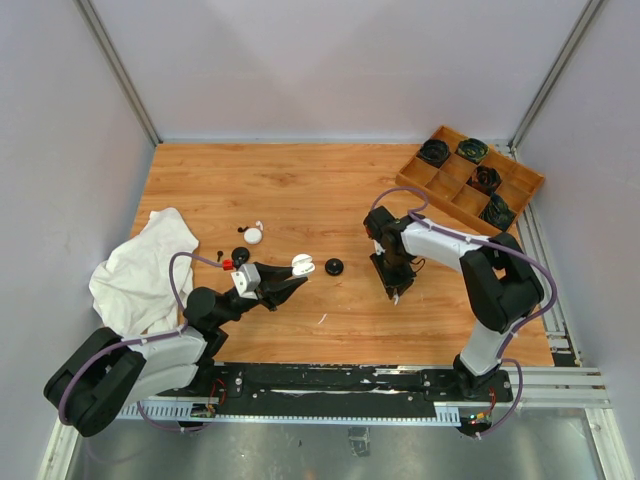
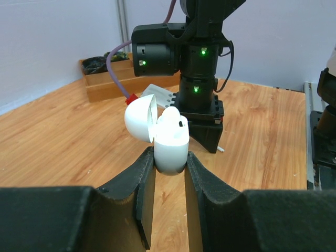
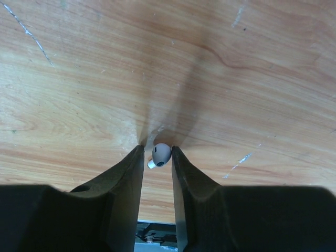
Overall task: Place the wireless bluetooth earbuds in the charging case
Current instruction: Place the earbud at the center of the board, then pick up the earbud from the center of the board.
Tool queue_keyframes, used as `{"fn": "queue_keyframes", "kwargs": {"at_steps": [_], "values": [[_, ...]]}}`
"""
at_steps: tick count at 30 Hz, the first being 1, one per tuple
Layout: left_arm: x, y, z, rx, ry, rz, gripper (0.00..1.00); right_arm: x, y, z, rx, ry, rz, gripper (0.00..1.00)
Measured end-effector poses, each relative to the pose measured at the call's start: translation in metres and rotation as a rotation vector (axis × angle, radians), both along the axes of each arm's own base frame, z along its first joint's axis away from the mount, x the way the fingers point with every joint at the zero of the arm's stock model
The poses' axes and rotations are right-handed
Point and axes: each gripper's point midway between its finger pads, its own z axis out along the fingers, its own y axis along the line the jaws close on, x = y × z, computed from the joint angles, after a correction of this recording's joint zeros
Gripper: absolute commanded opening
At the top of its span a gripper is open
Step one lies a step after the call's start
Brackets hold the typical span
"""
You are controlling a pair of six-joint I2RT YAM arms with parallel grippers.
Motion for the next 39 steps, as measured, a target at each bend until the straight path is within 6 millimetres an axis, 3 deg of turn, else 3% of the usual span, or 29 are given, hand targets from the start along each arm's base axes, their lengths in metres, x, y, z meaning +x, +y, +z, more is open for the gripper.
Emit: {"fn": "queue_keyframes", "kwargs": {"at_steps": [12,18,23,27,32,39], "values": [[0.000,-0.001,-0.002,0.005,0.004,-0.005,0.00,-0.001,-0.002,-0.004,0.031,0.018,-0.013,0.18],[-0.001,-0.001,-0.001,0.005,0.002,-0.011,0.00,0.004,-0.008,0.004,0.012,-0.033,0.000,0.16],[-0.001,-0.002,-0.001,0.006,0.002,-0.013,0.00,0.013,-0.005,0.032,0.016,-0.161,0.026,0.16],[-0.001,-0.002,-0.001,0.006,0.002,-0.013,0.00,0.021,0.008,0.065,0.041,-0.294,0.071,0.15],[-0.001,-0.002,-0.001,0.006,0.002,-0.013,0.00,0.026,0.030,0.111,0.087,-0.470,0.136,0.15],[-0.001,-0.001,-0.002,0.009,-0.003,-0.011,0.00,0.016,0.071,0.163,0.157,-0.673,0.282,0.15]]}}
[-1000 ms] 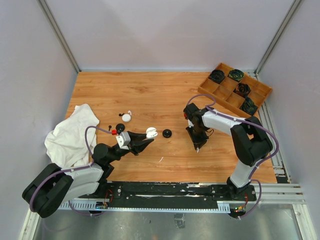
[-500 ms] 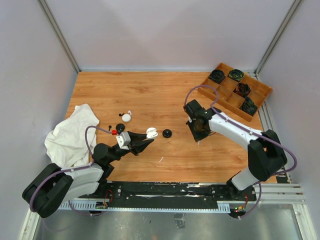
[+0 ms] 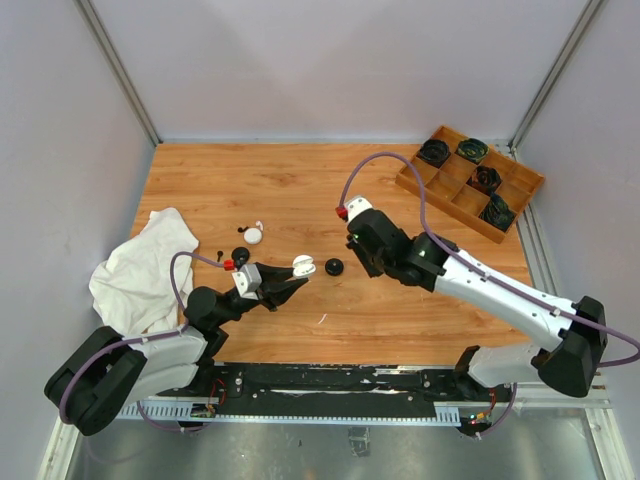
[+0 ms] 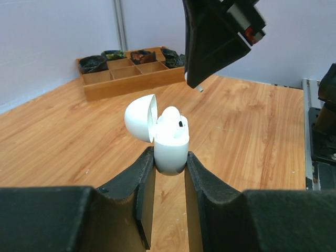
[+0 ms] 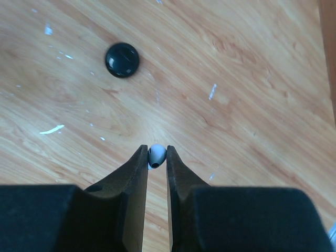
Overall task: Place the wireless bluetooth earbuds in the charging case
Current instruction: Pick up the earbud from the center of the board, then place the earbud in the charging case.
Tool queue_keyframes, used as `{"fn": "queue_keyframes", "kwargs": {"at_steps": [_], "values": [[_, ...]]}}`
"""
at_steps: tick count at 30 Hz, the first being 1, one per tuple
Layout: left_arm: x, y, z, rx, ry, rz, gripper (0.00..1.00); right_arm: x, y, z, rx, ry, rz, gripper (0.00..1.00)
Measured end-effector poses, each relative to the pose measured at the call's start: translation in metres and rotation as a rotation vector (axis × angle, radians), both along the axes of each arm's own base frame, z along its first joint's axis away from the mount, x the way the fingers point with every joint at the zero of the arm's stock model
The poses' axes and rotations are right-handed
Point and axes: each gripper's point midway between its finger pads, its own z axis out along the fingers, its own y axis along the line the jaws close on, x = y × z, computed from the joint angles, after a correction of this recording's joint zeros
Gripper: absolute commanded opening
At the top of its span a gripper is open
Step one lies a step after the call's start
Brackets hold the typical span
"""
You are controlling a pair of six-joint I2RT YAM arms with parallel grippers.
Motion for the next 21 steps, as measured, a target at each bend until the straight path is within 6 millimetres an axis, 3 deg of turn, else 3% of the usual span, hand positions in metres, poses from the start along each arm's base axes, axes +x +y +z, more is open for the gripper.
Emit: {"fn": "queue_keyframes", "kwargs": {"at_steps": [18,21], "values": [[0.002,0.001,-0.001,0.001,0.005,0.011,0.00,-0.040,0.100,0.092,0.210,-0.391,0.333,0.15],[0.003,0.001,0.000,-0.002,0.002,0.015,0.00,-0.045,0.111,0.101,0.247,-0.431,0.369,0.15]]}}
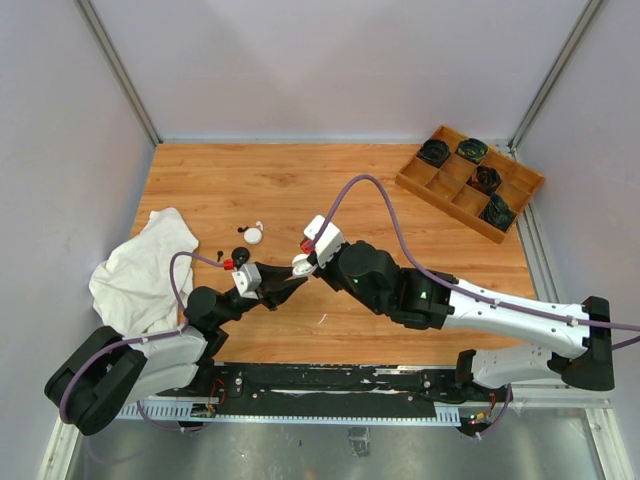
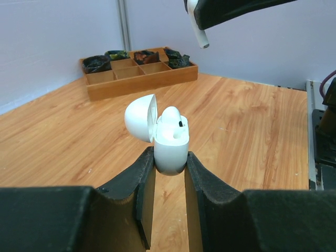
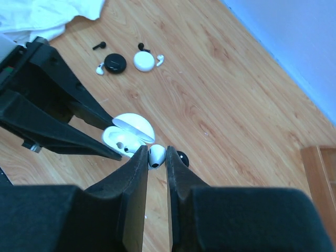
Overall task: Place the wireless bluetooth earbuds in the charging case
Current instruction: Place the earbud in the charging case.
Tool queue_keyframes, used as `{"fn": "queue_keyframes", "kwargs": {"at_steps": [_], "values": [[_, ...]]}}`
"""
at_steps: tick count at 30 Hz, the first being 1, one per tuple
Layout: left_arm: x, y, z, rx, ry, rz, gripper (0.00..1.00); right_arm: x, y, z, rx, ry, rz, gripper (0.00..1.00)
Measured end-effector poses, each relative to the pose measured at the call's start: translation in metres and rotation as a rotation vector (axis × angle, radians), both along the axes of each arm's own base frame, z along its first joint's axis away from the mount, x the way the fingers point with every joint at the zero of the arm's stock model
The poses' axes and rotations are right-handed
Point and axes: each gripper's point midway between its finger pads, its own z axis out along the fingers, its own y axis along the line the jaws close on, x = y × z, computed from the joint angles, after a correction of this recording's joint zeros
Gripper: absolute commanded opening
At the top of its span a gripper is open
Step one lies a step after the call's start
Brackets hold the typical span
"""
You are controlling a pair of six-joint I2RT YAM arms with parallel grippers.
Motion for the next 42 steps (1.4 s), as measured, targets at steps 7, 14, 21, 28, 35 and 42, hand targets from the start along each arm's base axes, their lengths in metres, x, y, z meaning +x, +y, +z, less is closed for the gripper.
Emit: {"fn": "queue_keyframes", "kwargs": {"at_steps": [7,14,21,28,35,42], "values": [[0.000,0.000,0.004,-0.010,-0.012,0.001,0.00,-0.010,0.020,0.005,0.039,-0.056,0.060,0.15],[0.000,0.001,0.005,-0.014,-0.017,0.003,0.00,-0.008,0.035,-0.005,0.036,-0.070,0.075,0.15],[0.000,0.001,0.007,-0.018,-0.022,0.003,0.00,-0.007,0.039,-0.021,0.012,-0.071,0.076,0.15],[-0.001,0.001,0.009,-0.028,-0.022,0.000,0.00,-0.005,0.040,-0.029,-0.001,-0.075,0.068,0.15],[-0.001,0.001,0.009,-0.031,-0.015,-0.001,0.00,-0.004,0.042,-0.031,0.000,-0.076,0.069,0.15],[-0.001,0.001,0.009,-0.038,-0.009,0.000,0.00,-0.007,0.044,-0.035,-0.006,-0.076,0.076,0.15]]}}
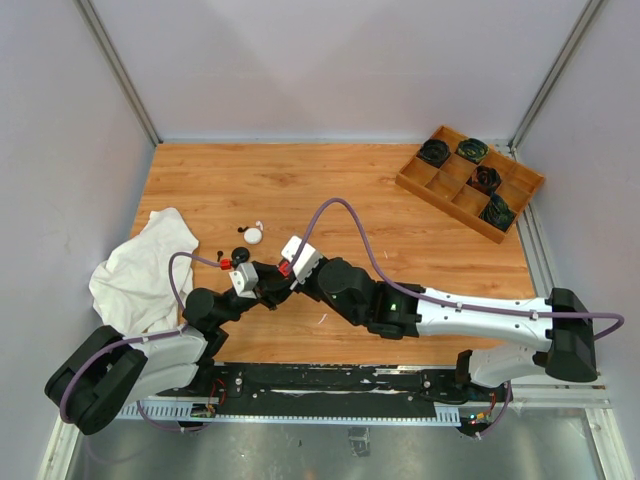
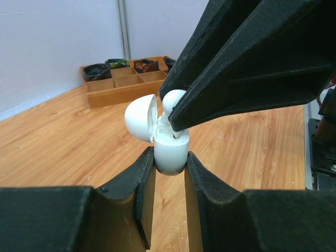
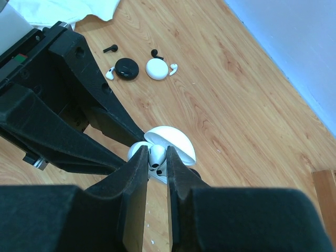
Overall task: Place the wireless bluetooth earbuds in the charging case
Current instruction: Place the earbud in the charging case.
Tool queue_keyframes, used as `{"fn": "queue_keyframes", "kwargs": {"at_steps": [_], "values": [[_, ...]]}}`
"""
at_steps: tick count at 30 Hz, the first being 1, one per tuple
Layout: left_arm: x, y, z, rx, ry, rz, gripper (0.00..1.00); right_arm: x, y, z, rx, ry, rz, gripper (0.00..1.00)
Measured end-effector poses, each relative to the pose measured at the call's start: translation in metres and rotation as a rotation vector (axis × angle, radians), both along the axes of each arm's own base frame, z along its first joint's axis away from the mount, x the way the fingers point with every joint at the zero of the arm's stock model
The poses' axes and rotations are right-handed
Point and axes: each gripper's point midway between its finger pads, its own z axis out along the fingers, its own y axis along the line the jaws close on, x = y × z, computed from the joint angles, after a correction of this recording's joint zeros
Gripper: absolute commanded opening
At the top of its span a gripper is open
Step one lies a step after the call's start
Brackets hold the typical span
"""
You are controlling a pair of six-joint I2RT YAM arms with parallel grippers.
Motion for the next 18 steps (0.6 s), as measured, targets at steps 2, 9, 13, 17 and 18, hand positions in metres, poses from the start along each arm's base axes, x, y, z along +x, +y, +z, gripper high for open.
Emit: {"fn": "queue_keyframes", "kwargs": {"at_steps": [2,9,13,17,18], "values": [[-0.0001,-0.0001,0.0000,-0.002,0.003,-0.001,0.00,-0.0010,0.0002,-0.0009,-0.005,-0.005,0.004,0.16],[-0.0005,-0.0002,-0.0007,-0.006,0.016,-0.004,0.00,-0.0021,0.0004,-0.0023,-0.010,-0.011,0.008,0.21],[0.0000,0.0000,-0.0010,-0.008,0.021,-0.002,0.00,-0.0032,0.0003,-0.0029,-0.013,-0.012,0.007,0.24],[0.0011,0.0007,-0.0003,-0.013,0.023,0.006,0.00,-0.0052,0.0007,-0.0051,-0.014,-0.008,0.010,0.27],[0.0014,0.0009,-0.0003,-0.014,0.023,0.008,0.00,-0.0056,0.0008,-0.0053,-0.013,-0.006,0.009,0.27]]}}
